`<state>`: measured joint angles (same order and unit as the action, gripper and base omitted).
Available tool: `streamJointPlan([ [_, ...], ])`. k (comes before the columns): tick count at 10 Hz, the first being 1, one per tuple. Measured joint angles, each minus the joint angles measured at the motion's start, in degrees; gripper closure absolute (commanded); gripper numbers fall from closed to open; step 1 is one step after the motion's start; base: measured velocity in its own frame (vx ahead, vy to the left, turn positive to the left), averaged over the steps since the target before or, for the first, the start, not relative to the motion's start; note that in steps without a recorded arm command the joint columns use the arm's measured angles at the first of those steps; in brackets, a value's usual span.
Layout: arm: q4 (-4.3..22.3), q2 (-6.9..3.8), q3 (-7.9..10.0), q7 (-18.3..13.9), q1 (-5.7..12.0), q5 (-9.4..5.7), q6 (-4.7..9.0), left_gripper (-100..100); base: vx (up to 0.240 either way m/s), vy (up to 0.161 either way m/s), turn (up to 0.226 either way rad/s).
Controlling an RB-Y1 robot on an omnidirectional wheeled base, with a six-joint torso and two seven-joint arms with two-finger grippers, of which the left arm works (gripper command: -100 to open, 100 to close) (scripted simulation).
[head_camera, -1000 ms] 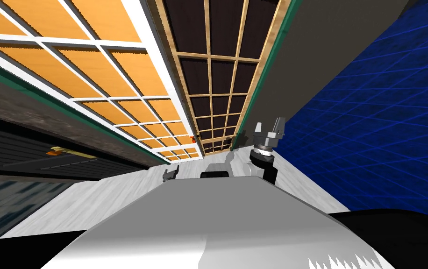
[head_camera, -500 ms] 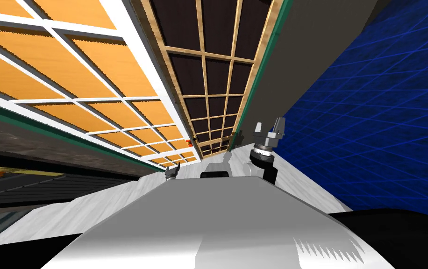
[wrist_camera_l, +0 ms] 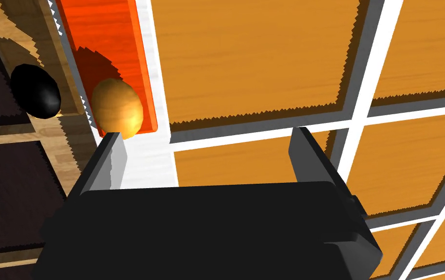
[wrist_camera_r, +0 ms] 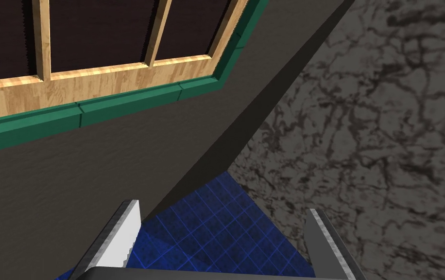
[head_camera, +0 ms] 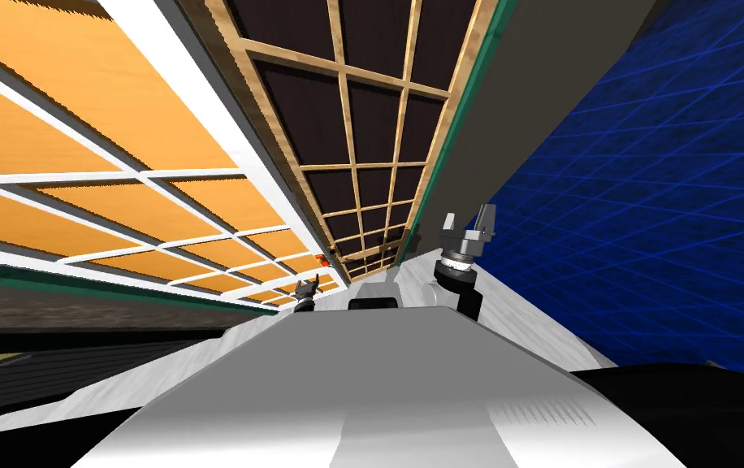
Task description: Pull the door open
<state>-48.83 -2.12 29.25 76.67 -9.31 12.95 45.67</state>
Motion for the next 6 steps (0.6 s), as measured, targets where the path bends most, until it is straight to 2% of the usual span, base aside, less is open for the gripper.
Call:
streamJointPlan([
  [1, -0.7, 0.49, -0.27, 0.0, 0.46, 0.08, -0.20, -100, 0.173, 0.006, -0.096],
  [3, -1.1, 0.50, -0.72, -0.1, 2.16, 0.14, -0.47, -100, 0.197, 0.011, -0.100],
  [4, -1.0, 0.81, -0.91, -0.1, 2.92, 0.17, -0.27, -100, 0.103, 0.003, -0.021],
  [5, -1.0, 0.86, -0.94, 0.0, 3.04, 0.18, -0.16, 100, -0.018, -0.002, 0.015],
  [6, -1.0, 0.90, -1.03, 0.0, 3.04, 0.21, -0.10, 100, -0.042, -0.011, -0.003],
])
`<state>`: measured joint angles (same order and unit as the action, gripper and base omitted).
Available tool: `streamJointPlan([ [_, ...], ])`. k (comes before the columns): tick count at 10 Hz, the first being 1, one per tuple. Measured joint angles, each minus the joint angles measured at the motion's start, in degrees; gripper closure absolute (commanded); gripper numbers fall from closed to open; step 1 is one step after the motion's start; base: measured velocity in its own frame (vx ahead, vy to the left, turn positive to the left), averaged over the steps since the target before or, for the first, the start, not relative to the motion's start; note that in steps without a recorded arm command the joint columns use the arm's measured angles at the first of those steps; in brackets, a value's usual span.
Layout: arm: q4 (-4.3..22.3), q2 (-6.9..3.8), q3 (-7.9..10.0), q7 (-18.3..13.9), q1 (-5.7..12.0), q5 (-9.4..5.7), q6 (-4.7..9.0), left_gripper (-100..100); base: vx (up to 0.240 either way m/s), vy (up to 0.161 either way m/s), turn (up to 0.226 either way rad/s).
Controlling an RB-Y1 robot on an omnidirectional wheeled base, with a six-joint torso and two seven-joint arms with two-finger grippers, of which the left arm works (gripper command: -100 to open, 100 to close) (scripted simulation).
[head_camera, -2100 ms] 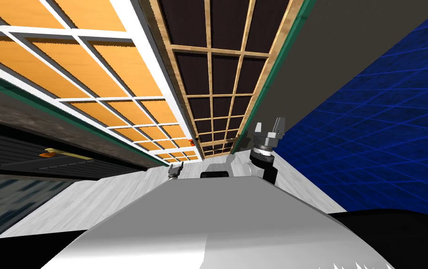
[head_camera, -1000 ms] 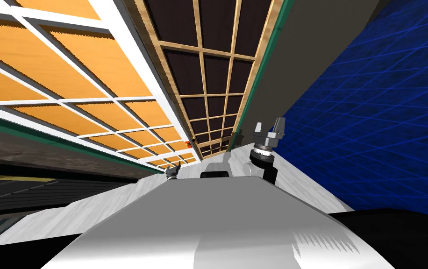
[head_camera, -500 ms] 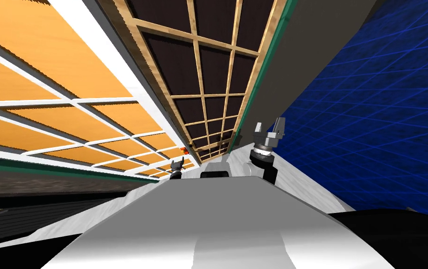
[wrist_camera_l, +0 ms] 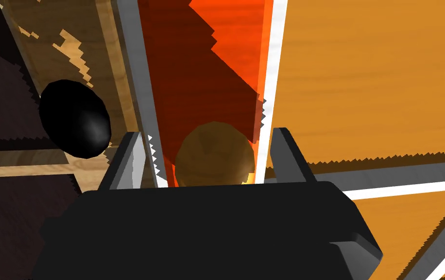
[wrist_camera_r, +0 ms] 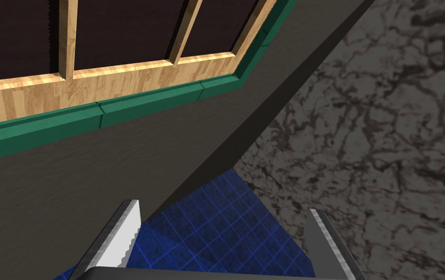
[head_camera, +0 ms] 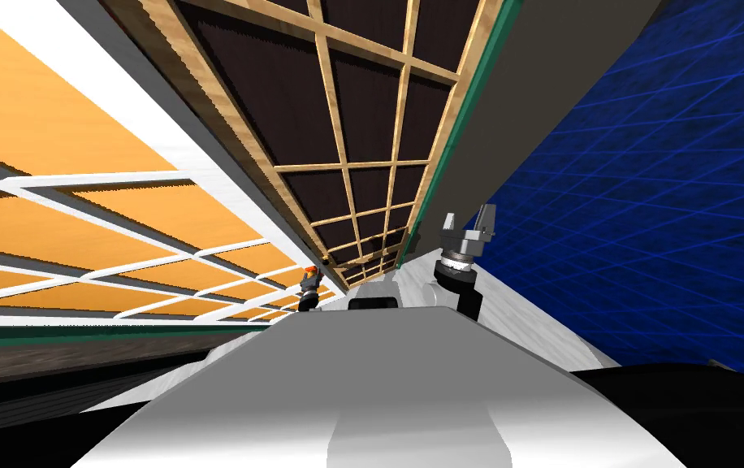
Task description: Pull the door open
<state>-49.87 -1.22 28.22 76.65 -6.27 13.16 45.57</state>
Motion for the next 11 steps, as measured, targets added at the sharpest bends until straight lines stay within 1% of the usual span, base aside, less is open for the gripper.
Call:
streamJointPlan([
  [4, 0.1, -0.01, -0.01, 0.0, -0.09, 0.04, -0.23, 100, -0.013, 0.001, -0.003],
  [5, 0.1, 0.00, -0.02, 0.0, -0.11, 0.04, -0.24, 100, -0.113, 0.008, 0.014],
  [6, 0.4, -0.12, -0.08, -0.5, -0.14, -0.18, 0.09, 100, -0.160, -0.015, 0.012],
  [7, 1.1, -0.43, -0.04, -1.1, 0.07, -0.42, 0.49, 100, -0.127, -0.038, 0.022],
  [8, 0.2, -0.19, -0.23, -1.8, -0.94, -0.44, 0.01, 100, -0.145, -0.034, 0.022],
  [9, 1.1, -0.39, -0.15, -2.3, -1.06, -0.69, 0.30, 100, -0.181, -0.025, 0.020],
  [10, 2.6, -0.99, -0.03, -3.3, -0.97, -1.15, 0.98, 100, -0.142, -0.009, 0.019],
  [11, 1.8, -0.53, -0.15, -4.0, -1.72, -1.22, 0.43, 100, -0.110, -0.006, -0.001],
])
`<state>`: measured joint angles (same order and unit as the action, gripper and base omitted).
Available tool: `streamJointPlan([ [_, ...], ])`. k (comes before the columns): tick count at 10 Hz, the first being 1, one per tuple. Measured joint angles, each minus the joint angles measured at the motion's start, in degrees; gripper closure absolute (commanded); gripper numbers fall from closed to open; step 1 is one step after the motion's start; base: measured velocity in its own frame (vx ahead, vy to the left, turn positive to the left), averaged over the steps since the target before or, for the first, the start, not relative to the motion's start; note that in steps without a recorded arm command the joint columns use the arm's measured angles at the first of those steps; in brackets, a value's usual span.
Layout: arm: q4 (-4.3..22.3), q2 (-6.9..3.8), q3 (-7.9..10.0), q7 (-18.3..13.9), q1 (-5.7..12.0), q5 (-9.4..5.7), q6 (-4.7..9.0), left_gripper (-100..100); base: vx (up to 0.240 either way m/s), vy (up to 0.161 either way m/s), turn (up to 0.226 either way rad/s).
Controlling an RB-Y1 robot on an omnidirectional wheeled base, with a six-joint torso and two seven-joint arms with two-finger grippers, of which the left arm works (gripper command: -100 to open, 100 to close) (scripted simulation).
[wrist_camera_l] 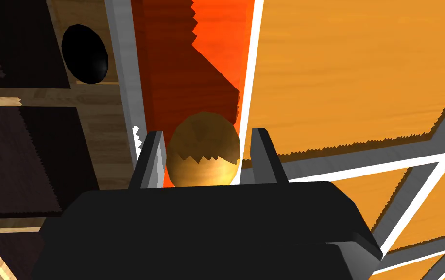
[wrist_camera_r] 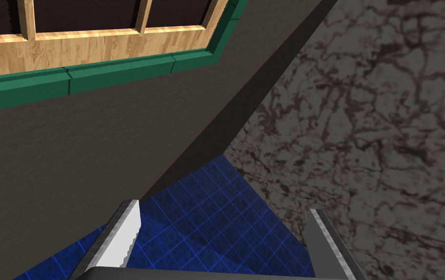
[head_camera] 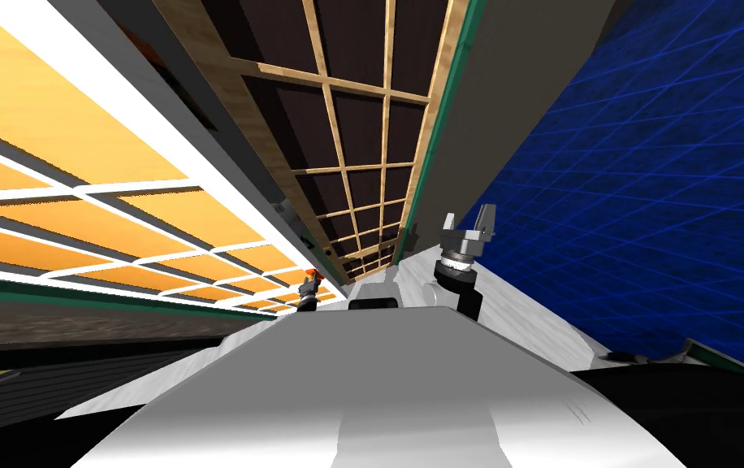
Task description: Pull the door open
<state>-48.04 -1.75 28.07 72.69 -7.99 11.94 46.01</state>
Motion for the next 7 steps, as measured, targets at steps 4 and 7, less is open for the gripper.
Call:
streamJointPlan([
  [4, -0.7, -0.56, -0.26, -4.4, -1.81, -1.28, -0.69, 100, -0.110, -0.002, 0.009],
  [7, 0.1, -0.98, -0.47, -7.3, -2.48, -2.10, -0.19, 100, -0.069, 0.008, -0.016],
])
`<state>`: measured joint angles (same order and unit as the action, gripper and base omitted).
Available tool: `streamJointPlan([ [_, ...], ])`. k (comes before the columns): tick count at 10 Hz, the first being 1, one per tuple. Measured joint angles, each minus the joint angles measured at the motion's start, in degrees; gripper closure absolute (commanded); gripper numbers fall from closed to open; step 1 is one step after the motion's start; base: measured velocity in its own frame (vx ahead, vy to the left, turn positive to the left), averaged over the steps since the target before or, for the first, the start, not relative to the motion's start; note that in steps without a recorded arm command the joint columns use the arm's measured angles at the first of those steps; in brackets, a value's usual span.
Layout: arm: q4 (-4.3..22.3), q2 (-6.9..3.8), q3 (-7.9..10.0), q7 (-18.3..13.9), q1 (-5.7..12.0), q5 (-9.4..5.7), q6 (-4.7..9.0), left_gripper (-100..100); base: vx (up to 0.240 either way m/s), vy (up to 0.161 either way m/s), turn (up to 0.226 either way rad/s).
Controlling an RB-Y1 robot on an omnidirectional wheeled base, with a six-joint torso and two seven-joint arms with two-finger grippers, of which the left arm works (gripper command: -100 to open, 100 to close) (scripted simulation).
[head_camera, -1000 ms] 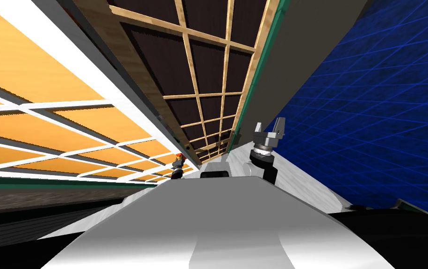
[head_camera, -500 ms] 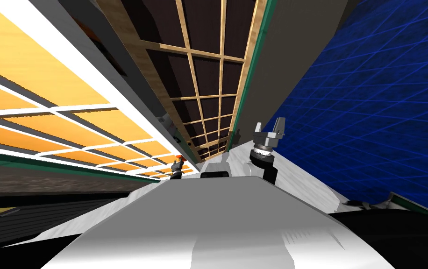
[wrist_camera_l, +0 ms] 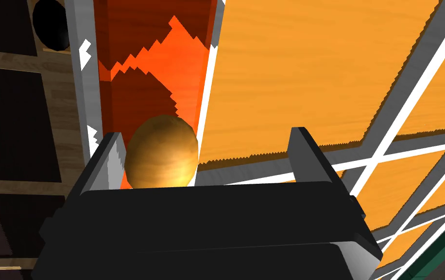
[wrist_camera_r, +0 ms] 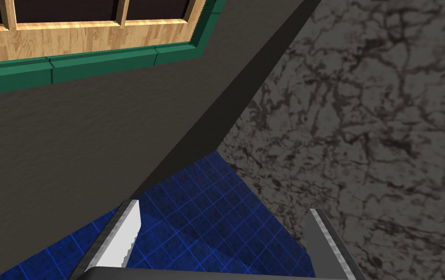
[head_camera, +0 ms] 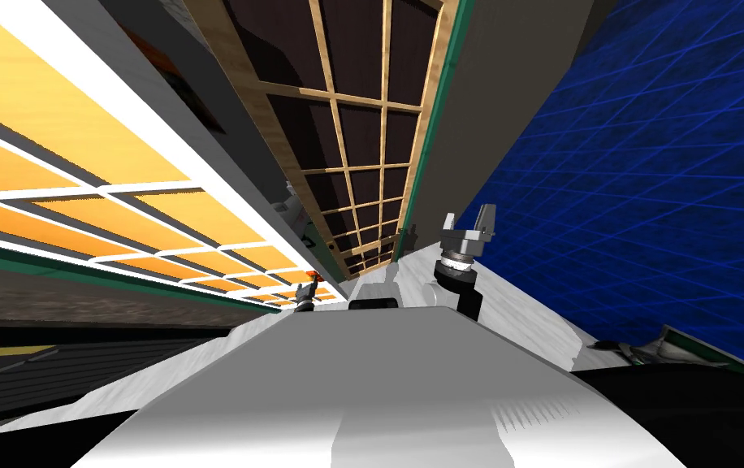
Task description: Pull the door open
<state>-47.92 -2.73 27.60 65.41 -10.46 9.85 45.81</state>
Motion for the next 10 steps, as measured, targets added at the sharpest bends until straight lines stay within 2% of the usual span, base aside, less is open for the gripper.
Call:
streamJointPlan([
  [1, 0.1, -0.09, -0.13, -1.1, -0.02, -0.37, -0.20, 100, -0.082, 0.011, -0.029],
  [2, 2.5, -0.80, -0.01, -2.2, 1.04, -0.95, 0.85, 100, -0.090, -0.001, -0.033],
  [3, 1.8, -0.81, -0.24, -3.5, 0.34, -1.22, 0.85, 100, -0.088, -0.013, 0.008],
  [4, 3.0, -1.29, -0.29, -4.7, 0.82, -1.61, 1.21, 100, -0.054, -0.016, 0.015],
  [6, 0.7, -0.71, -0.68, -6.3, -0.78, -1.83, -0.13, 100, -0.048, 0.004, -0.031],
  [8, 1.2, -1.06, -1.03, -8.8, -0.83, -2.57, -0.07, 100, -0.067, 0.005, -0.042],
  [9, 2.3, -1.44, -1.08, -10.1, -0.36, -3.04, 0.44, 100, -0.062, 0.009, -0.035],
  [10, 2.3, -1.37, -1.23, -11.4, -0.74, -3.43, 0.77, 100, -0.067, 0.007, -0.031],
])
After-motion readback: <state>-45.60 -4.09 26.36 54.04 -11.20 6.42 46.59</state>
